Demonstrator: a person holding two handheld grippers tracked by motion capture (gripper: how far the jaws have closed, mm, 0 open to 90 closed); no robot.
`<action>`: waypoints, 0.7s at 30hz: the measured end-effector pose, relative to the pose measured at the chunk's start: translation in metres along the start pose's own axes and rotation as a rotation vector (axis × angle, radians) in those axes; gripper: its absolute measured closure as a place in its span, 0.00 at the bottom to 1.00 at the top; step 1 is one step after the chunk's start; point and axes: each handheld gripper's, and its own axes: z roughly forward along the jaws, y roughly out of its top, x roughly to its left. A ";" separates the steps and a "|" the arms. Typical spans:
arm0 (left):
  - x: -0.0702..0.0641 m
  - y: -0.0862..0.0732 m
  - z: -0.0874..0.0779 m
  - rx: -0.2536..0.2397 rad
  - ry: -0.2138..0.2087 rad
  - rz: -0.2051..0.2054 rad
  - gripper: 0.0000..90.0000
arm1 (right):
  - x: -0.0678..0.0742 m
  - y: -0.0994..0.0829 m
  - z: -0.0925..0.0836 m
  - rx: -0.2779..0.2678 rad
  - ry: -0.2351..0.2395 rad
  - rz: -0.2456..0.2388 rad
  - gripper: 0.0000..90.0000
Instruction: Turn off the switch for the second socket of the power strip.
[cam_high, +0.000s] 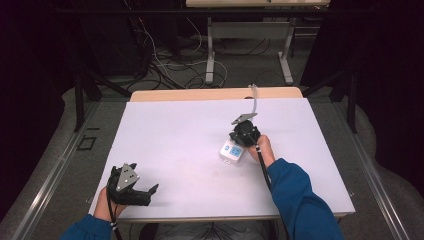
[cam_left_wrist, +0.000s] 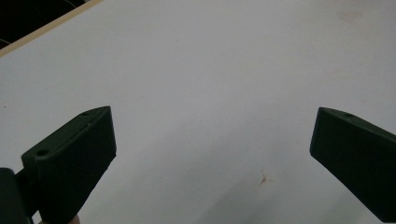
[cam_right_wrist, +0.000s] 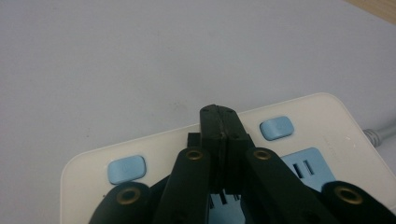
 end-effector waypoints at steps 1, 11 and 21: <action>0.000 0.000 0.000 0.001 0.000 0.001 0.00 | 0.000 0.000 0.000 0.001 0.000 0.005 1.00; 0.000 0.000 0.002 0.008 0.009 -0.005 0.00 | 0.000 0.000 0.000 -0.002 0.003 0.009 1.00; 0.001 0.000 0.002 0.010 0.008 -0.007 0.00 | -0.001 0.000 0.000 -0.015 0.009 0.018 1.00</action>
